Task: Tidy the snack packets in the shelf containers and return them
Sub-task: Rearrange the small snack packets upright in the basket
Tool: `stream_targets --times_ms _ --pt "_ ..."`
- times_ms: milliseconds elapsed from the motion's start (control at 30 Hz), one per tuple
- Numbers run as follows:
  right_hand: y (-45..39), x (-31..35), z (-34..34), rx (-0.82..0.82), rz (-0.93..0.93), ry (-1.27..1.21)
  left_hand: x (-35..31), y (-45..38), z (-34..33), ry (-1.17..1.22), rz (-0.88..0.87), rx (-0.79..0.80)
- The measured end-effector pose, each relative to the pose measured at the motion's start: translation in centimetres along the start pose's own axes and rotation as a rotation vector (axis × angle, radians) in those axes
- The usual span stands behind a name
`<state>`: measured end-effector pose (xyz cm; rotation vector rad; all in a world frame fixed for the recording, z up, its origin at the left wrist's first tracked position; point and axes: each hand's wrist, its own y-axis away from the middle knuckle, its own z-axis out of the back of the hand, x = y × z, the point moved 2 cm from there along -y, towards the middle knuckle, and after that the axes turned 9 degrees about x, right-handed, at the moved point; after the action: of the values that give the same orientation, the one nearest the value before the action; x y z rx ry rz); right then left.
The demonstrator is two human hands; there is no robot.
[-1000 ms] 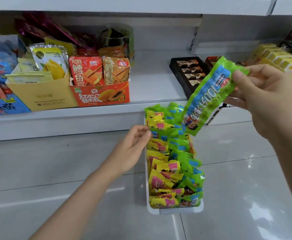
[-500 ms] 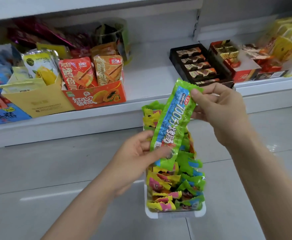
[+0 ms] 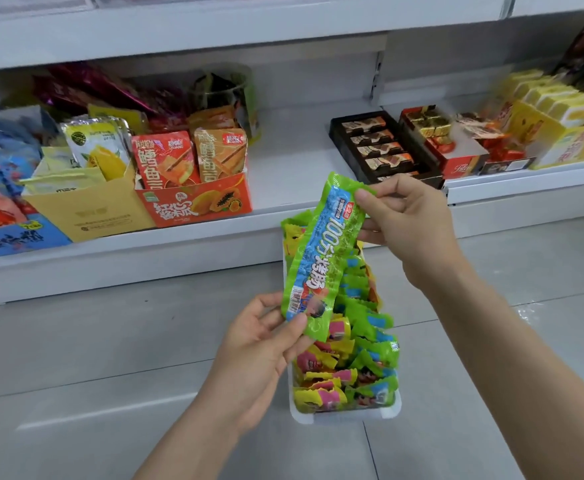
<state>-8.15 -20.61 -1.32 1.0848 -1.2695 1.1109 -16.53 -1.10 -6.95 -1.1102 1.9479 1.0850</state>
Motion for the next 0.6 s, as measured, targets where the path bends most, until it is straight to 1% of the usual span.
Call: stream_targets --times_ms 100,167,200,267,333,433,467,533,567,600 --pt "0.2 0.3 0.4 -0.005 -0.013 -0.022 0.2 0.1 -0.3 0.002 0.003 -0.026" --pt "0.2 0.5 0.8 -0.007 -0.024 -0.050 0.4 0.0 -0.3 0.072 0.011 -0.026" --pt "0.2 0.5 0.9 -0.001 -0.031 -0.072 0.4 0.0 -0.3 0.143 0.020 0.002" --pt "0.3 0.4 0.8 0.023 -0.042 -0.119 0.2 0.0 -0.8 0.347 0.068 0.119" --pt "0.4 0.4 0.3 0.061 -0.047 -0.160 0.1 0.1 -1.2 0.530 0.170 0.211" --pt "0.5 0.3 -0.7 0.118 -0.033 -0.241 -0.6 0.2 -1.6 0.660 0.290 0.278" --pt "0.5 0.2 -0.9 0.126 -0.032 -0.263 -1.0 0.2 -1.7 0.712 0.310 0.282" --pt "0.5 0.0 -1.2 0.127 -0.084 -0.273 -1.2 0.2 -1.7 0.763 0.312 0.231" --pt "0.6 -0.2 -1.4 0.134 -0.138 -0.282 -1.3 0.1 -1.7 0.723 0.288 0.189" --pt "0.7 -0.4 -1.5 0.159 -0.199 -0.303 -1.4 0.1 -1.7 0.632 0.247 0.137"
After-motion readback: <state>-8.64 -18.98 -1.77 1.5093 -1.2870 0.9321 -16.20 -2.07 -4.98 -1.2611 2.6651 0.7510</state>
